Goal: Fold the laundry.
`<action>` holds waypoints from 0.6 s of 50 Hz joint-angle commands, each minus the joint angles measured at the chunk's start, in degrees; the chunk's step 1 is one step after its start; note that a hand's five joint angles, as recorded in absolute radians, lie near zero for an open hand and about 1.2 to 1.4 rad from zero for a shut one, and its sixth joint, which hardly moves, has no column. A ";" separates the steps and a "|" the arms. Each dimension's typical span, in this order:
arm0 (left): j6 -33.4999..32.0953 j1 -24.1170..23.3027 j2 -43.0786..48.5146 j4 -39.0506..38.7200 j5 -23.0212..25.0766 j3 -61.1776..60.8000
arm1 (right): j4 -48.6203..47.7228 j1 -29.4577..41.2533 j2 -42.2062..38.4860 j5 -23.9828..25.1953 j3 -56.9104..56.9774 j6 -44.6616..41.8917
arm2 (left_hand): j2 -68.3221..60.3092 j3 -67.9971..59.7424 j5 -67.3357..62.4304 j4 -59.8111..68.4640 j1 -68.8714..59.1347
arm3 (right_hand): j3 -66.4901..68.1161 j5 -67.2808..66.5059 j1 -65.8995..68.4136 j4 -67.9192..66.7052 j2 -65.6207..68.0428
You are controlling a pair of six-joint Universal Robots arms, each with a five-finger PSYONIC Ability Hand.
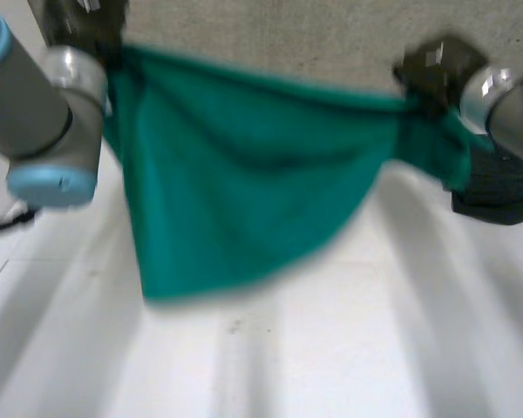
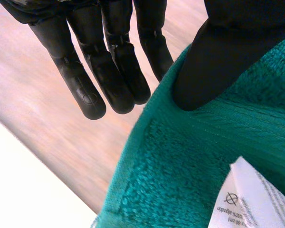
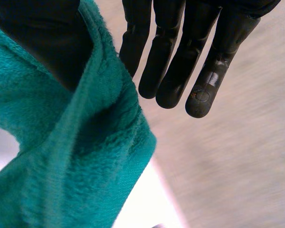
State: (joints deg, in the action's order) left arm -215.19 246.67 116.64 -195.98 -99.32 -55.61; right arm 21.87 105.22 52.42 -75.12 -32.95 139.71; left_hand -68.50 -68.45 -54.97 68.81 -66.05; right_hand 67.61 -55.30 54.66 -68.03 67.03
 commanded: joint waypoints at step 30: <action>1.27 -1.98 0.53 -13.90 -0.97 -39.65 | -18.45 1.13 -4.35 1.82 -36.20 2.50 | -11.50 -11.55 -15.03 11.19 -13.95 | 12.39 -14.70 25.34 -11.97 12.97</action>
State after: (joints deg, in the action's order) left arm -213.79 245.16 118.23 -210.29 -99.96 -90.40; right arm -1.41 106.87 48.48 -73.17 -62.85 145.73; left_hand -68.50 -68.45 -54.97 68.81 -66.05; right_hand 67.61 -55.30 55.31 -68.03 67.03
